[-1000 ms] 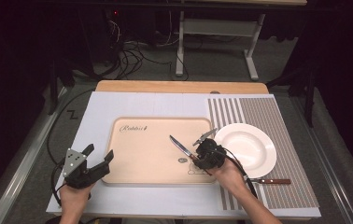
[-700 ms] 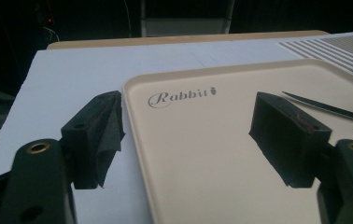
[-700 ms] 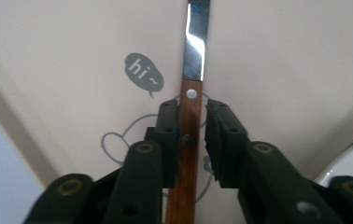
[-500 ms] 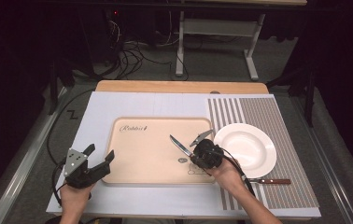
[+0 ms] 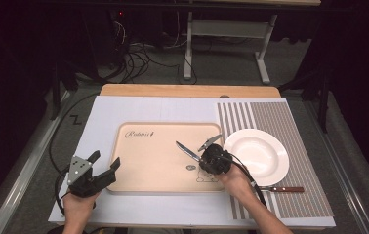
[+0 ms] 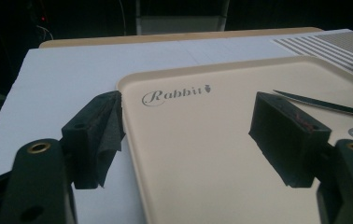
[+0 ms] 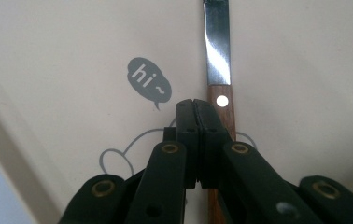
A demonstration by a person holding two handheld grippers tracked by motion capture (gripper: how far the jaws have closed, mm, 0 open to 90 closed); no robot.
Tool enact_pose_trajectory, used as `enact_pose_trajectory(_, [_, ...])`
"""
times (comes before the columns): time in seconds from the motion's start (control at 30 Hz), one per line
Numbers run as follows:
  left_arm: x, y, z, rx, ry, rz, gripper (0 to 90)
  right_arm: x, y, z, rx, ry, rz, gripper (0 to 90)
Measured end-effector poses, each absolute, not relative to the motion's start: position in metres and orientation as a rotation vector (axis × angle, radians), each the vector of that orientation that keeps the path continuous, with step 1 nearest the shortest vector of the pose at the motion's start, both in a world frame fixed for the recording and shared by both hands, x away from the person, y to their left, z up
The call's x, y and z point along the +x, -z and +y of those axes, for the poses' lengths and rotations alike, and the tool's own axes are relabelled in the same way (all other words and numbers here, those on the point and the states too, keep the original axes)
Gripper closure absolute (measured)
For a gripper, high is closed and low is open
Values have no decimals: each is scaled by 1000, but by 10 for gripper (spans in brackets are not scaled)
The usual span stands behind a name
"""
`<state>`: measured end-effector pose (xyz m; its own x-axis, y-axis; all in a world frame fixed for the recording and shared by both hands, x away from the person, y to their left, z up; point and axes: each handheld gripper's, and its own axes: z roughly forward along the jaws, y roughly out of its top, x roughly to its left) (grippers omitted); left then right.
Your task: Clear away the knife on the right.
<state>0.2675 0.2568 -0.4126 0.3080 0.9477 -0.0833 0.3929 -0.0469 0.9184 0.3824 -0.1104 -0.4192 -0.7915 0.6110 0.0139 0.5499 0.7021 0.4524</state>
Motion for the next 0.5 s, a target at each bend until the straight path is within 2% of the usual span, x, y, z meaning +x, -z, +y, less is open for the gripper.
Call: enact_pose_trajectory(0.5, [268,413,257,1621,-728,1246,262,393,420,-119,1045,-662,2713,900])
